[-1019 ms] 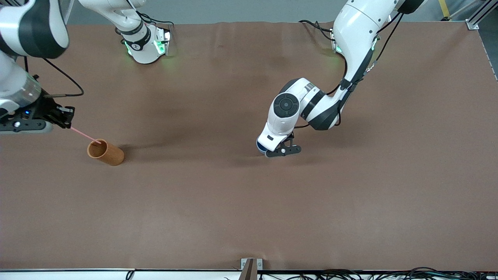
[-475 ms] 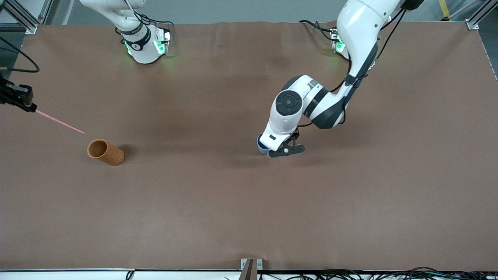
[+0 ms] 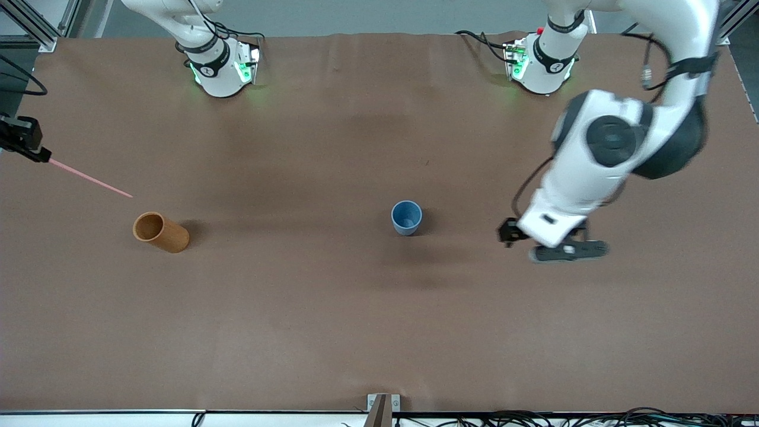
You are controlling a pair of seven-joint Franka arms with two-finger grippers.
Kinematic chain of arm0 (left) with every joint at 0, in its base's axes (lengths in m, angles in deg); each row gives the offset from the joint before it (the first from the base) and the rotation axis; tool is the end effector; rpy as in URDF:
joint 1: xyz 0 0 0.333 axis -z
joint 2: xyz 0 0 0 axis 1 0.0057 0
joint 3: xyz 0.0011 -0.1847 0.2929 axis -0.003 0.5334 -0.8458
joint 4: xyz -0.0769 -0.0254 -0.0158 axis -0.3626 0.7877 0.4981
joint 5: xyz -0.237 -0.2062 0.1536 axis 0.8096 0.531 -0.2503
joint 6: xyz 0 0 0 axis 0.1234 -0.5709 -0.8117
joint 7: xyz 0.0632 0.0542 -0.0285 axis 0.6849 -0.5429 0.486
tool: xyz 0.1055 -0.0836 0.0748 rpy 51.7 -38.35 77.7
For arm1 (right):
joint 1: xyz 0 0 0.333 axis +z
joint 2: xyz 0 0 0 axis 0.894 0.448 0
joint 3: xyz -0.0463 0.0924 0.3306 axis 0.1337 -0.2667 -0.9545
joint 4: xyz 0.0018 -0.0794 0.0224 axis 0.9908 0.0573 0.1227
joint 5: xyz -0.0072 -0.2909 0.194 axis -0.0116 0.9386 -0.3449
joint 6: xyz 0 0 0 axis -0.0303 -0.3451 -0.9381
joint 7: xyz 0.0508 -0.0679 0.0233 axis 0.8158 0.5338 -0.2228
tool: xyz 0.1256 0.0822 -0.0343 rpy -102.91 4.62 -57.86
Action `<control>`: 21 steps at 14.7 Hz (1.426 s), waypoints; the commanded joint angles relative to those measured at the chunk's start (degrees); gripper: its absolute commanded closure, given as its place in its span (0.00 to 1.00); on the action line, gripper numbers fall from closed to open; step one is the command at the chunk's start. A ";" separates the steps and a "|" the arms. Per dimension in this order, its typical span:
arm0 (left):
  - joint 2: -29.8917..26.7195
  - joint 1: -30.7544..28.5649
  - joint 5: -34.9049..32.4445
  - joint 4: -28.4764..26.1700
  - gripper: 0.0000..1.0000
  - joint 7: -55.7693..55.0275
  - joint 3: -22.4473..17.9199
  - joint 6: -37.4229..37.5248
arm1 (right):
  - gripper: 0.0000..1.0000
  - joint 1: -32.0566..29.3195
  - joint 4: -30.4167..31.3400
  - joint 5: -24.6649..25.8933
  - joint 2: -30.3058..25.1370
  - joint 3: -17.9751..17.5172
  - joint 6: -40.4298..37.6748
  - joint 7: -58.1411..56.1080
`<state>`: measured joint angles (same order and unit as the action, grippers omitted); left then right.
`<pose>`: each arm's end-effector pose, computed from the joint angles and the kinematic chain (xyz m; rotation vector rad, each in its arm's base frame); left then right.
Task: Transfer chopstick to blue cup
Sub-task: 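Carry the chopstick over the blue cup while the left gripper withdraws, then lower the pink chopstick into the blue cup with the right gripper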
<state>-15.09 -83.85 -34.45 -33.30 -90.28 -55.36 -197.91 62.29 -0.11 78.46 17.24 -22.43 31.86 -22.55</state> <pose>0.6026 -0.1818 0.4546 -3.1114 -0.0338 -0.1849 0.5064 -0.0206 0.6385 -3.1068 0.0218 -0.0535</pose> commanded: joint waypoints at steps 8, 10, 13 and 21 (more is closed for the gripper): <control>-10.53 -5.92 7.29 10.39 0.00 22.32 -0.99 23.75 | 0.99 25.67 -2.57 -0.33 5.81 -0.81 6.63 38.45; -13.53 1.87 7.82 9.95 0.00 22.32 -9.65 28.13 | 0.99 31.21 -4.49 -0.42 9.06 -0.81 10.66 45.84; -14.86 3.94 10.64 9.25 0.00 23.11 -13.48 29.65 | 0.99 38.86 -9.41 -0.24 15.30 -0.81 14.28 56.75; -14.95 3.05 10.11 9.69 0.00 23.11 -13.57 29.12 | 0.99 48.19 -15.93 0.72 27.09 -0.46 21.84 64.34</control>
<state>-29.49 -80.72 -24.75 -23.62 -68.06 -68.55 -168.59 108.84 -13.92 78.51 42.52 -23.68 53.67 40.76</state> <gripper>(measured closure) 0.000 0.907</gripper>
